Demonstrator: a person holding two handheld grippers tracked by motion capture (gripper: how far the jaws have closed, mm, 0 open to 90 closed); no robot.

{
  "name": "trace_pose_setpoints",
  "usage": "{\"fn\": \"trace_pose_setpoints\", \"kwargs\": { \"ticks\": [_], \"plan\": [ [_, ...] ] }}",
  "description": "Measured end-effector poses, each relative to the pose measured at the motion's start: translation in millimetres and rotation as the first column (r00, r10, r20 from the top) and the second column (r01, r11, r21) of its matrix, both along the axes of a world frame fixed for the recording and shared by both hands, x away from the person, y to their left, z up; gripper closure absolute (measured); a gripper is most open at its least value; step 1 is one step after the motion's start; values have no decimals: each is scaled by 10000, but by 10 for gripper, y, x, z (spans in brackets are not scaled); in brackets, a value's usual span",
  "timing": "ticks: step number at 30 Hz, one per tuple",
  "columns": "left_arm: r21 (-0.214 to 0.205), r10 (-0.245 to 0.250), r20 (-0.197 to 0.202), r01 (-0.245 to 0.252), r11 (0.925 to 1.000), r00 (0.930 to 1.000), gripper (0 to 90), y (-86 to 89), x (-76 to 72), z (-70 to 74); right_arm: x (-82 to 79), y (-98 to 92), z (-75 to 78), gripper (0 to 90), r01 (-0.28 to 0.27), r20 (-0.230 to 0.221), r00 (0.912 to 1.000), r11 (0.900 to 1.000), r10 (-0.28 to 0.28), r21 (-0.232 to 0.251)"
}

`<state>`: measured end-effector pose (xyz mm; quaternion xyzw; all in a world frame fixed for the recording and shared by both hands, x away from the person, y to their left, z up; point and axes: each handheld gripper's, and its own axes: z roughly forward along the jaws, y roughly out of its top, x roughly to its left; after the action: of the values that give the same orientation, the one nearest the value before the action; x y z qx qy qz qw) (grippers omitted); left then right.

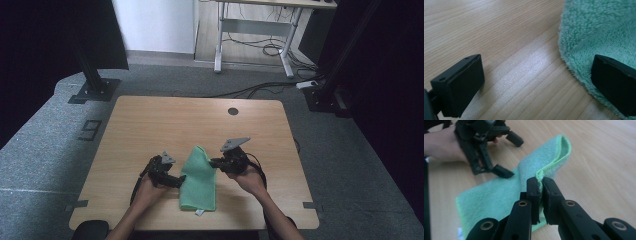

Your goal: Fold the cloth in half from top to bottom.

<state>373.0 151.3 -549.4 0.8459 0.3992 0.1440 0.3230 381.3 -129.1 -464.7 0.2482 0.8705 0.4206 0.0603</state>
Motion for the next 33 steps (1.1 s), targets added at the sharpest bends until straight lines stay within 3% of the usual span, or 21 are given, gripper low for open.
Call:
{"fn": "trace_pose_setpoints", "kwargs": {
  "ticks": [12,21,29,33],
  "plan": [
    [16,0,-5,0,10000,10000,0,1,0,1,-264,-57,-158,833,-326,-293,9990,9991,334,272],
    [9,3,2,-3,10000,10000,0,2,0,0,-474,-67,-317,831,-597,-420,9973,9981,601,119],
    [-17,-24,-3,24,10000,10000,0,4,0,0,-563,-28,-523,826,-713,-721,9949,9975,710,-22],
    [228,-374,-402,384,9990,9985,42,4,-1,66,-584,5,-582,825,-720,-700,9951,9972,705,-182]
  ]
}}
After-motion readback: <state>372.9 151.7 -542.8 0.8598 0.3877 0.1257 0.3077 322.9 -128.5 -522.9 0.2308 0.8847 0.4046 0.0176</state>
